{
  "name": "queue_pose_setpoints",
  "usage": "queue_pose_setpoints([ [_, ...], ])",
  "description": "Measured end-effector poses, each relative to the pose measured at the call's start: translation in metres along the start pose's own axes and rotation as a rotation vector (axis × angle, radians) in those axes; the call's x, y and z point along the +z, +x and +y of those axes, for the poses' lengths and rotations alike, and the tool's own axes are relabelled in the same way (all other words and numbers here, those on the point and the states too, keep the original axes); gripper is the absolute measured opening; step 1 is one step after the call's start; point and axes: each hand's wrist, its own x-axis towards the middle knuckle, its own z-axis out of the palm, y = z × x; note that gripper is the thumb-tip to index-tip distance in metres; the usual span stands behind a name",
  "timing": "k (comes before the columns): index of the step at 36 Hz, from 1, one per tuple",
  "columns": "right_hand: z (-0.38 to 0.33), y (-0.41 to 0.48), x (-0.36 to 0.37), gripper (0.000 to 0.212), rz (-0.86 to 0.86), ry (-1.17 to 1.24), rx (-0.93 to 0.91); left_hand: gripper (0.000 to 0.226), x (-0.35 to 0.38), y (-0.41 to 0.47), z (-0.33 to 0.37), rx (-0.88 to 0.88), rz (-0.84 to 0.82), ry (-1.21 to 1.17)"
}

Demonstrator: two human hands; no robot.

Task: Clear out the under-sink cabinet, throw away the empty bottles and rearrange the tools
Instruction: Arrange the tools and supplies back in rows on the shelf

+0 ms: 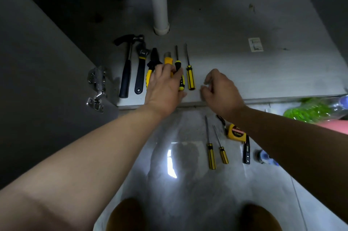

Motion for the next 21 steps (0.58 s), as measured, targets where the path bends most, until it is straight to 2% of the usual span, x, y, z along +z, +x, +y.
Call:
queue_pose_setpoints([
  [2, 0.009, -0.014, -0.008, 0.008, -0.049, -0.067, -0.052, 0.072, -0.002, -0.007, 0.004, 0.012, 0.042, 0.043],
  [4, 0.018, -0.029, -0.012, 0.010, -0.146, -0.130, -0.075, 0.062, -0.004, -0.018, 0.011, 0.070, 0.117, 0.070],
  [6, 0.027, -0.042, -0.014, 0.020, -0.294, -0.242, -0.073, 0.046, 0.000, -0.033, 0.022, 0.225, 0.172, 0.106],
  [8, 0.033, -0.054, -0.014, 0.025, -0.522, -0.334, 0.017, 0.033, 0.012, -0.052, 0.036, 0.440, 0.138, 0.125],
  [10, 0.038, -0.067, -0.010, 0.020, -0.808, -0.424, 0.142, 0.029, 0.027, -0.072, 0.047, 0.596, -0.018, 0.066],
  [12, 0.042, -0.080, -0.003, 0.015, -0.976, -0.564, 0.186, 0.036, 0.044, -0.092, 0.055, 0.625, -0.297, -0.017],
  [14, 0.048, -0.091, 0.006, 0.017, -1.010, -0.579, 0.258, 0.049, 0.061, -0.111, 0.062, 0.550, -0.579, -0.071],
  [16, 0.053, -0.098, 0.013, 0.018, -1.026, -0.570, 0.273, 0.056, 0.076, -0.125, 0.069, 0.474, -0.738, -0.097],
  [19, 0.058, -0.105, 0.022, 0.015, -1.011, -0.565, 0.261, 0.056, 0.088, -0.128, 0.078, 0.414, -0.804, -0.108],
  [21, 0.064, -0.108, 0.030, 0.016, -0.959, -0.540, 0.318, 0.060, 0.091, -0.122, 0.082, 0.392, -0.809, -0.156],
])
